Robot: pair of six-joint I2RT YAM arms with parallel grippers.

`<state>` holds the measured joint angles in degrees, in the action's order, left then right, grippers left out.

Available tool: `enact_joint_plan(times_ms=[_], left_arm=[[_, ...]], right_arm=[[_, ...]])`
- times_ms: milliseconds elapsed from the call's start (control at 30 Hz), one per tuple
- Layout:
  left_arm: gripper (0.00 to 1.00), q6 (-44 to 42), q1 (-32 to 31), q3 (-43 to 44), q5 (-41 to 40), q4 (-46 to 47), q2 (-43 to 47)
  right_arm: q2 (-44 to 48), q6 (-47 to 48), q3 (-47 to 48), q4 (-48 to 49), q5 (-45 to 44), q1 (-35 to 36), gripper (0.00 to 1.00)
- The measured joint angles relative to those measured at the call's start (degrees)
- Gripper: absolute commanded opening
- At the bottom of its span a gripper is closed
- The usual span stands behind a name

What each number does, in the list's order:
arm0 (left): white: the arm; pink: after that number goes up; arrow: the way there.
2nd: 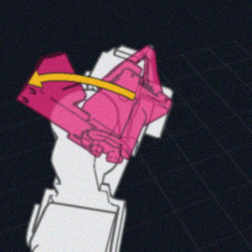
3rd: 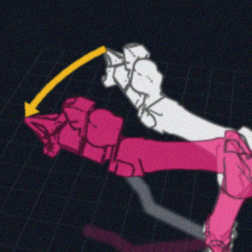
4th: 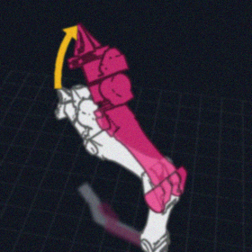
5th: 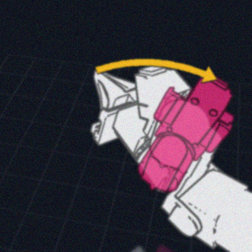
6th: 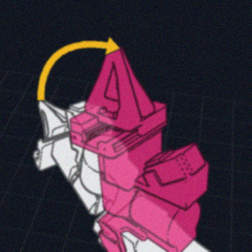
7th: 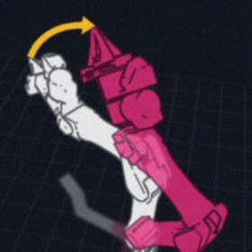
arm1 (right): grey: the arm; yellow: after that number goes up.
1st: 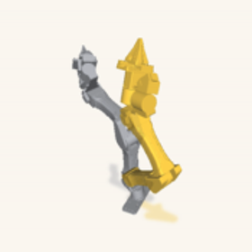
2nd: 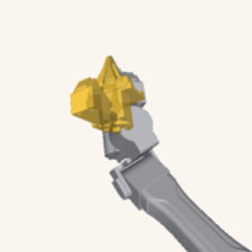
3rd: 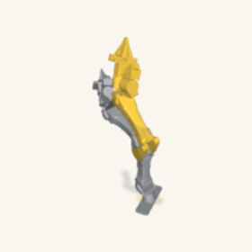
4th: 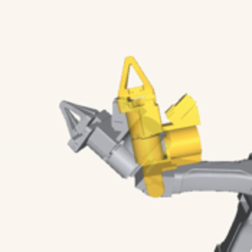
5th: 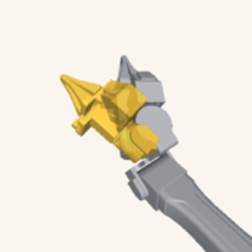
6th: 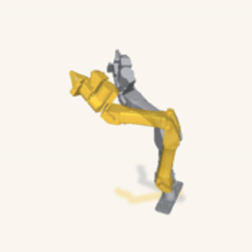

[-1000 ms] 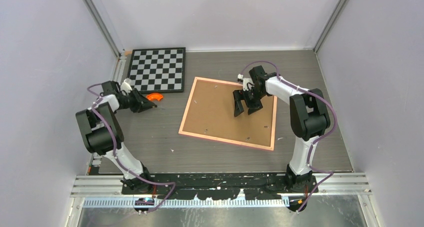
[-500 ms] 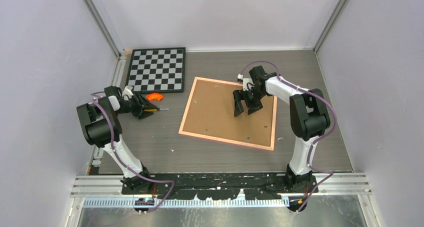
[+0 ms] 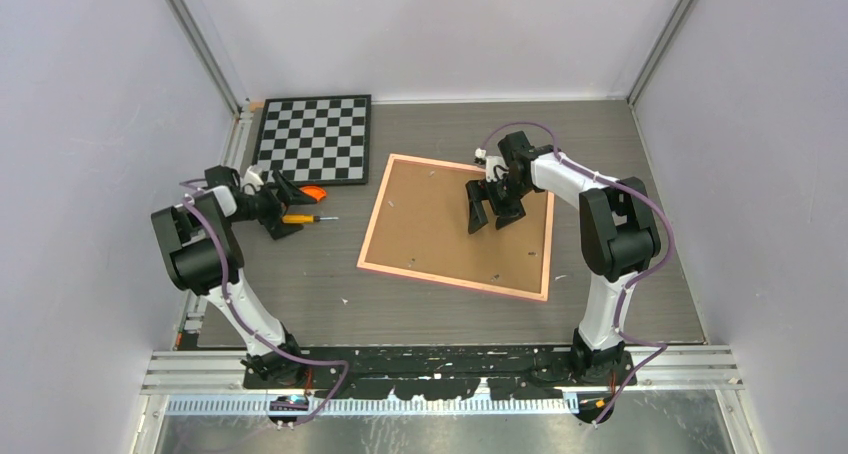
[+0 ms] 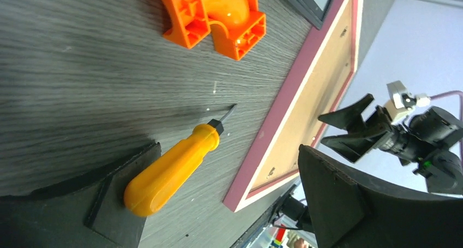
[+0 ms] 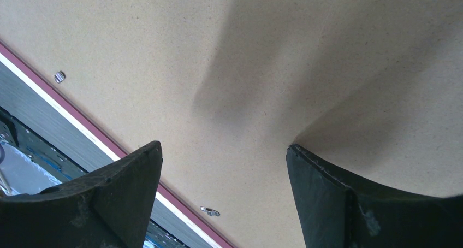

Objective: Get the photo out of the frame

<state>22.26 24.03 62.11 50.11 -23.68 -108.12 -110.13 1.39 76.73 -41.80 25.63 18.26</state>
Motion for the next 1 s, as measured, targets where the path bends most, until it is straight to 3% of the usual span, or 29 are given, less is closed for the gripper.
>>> enact_joint_plan(times_ms=[500, 767, 1000], left_arm=[[1.0, -9.6, 1.1, 4.8, -21.1, -9.3, 4.6], [1.0, -19.0, 1.4, 9.1, -20.8, -15.0, 11.5], [1.0, -35.7, -3.1, 15.6, -18.8, -23.1, 22.2]], right_arm=[[0.3, 0.1, 0.0, -0.1, 0.0, -0.3, 0.9], [1.8, 1.0, -0.8, -0.3, 1.0, -2.3, 0.93], [9.0, 1.7, -1.7, -0.4, 1.1, -4.3, 0.95]])
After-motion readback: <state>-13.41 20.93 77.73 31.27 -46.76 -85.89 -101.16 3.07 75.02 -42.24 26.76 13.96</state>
